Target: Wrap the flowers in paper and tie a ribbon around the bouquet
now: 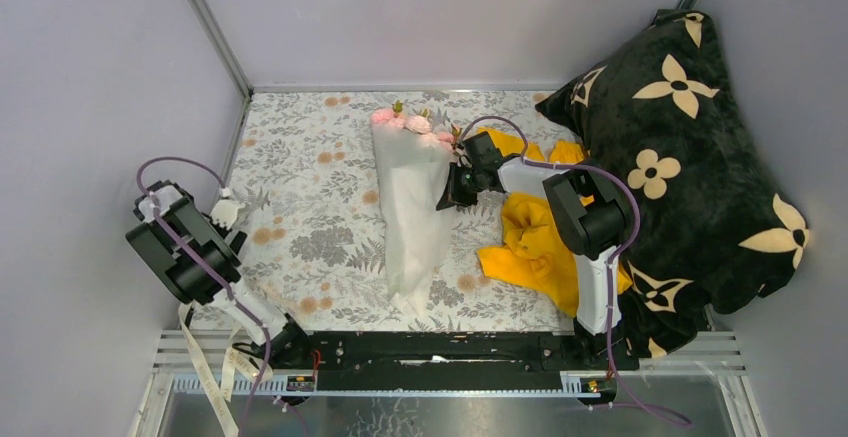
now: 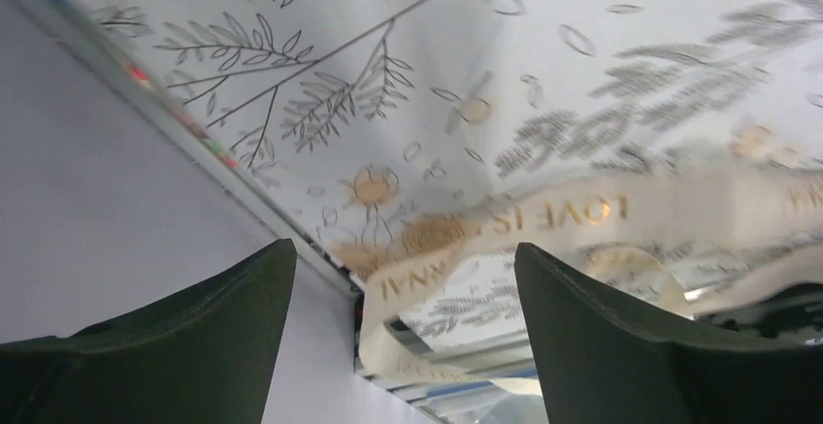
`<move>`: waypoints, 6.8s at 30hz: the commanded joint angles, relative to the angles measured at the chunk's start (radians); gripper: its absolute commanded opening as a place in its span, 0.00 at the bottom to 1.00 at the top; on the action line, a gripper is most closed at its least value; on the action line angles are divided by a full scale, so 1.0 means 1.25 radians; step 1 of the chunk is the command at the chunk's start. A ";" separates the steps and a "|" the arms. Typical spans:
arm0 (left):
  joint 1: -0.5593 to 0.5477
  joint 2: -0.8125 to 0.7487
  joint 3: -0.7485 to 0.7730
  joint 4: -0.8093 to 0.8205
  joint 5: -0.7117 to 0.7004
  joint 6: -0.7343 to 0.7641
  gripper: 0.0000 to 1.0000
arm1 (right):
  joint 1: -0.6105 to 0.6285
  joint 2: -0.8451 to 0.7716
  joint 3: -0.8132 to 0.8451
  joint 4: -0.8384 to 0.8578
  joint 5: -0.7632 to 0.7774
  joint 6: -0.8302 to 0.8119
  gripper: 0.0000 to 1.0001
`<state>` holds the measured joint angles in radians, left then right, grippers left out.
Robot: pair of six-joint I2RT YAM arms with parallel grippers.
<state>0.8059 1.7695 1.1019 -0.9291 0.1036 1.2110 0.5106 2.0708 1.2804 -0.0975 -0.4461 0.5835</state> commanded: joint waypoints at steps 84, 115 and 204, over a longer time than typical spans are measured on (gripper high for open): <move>-0.329 -0.167 0.288 0.176 -0.075 -0.397 0.93 | 0.002 -0.059 0.051 -0.142 0.075 -0.079 0.00; -0.743 -0.078 -0.228 0.233 -0.111 -0.335 0.75 | 0.002 -0.068 0.025 -0.120 0.068 -0.079 0.00; -1.364 -0.238 0.145 0.179 -0.148 -0.731 0.99 | -0.037 -0.093 0.097 0.123 -0.126 0.263 0.00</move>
<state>-0.9340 1.4364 1.4506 -0.7853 0.1219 0.3882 0.4618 2.0541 1.4502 -0.0841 -0.5938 0.8249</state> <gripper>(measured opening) 0.986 0.011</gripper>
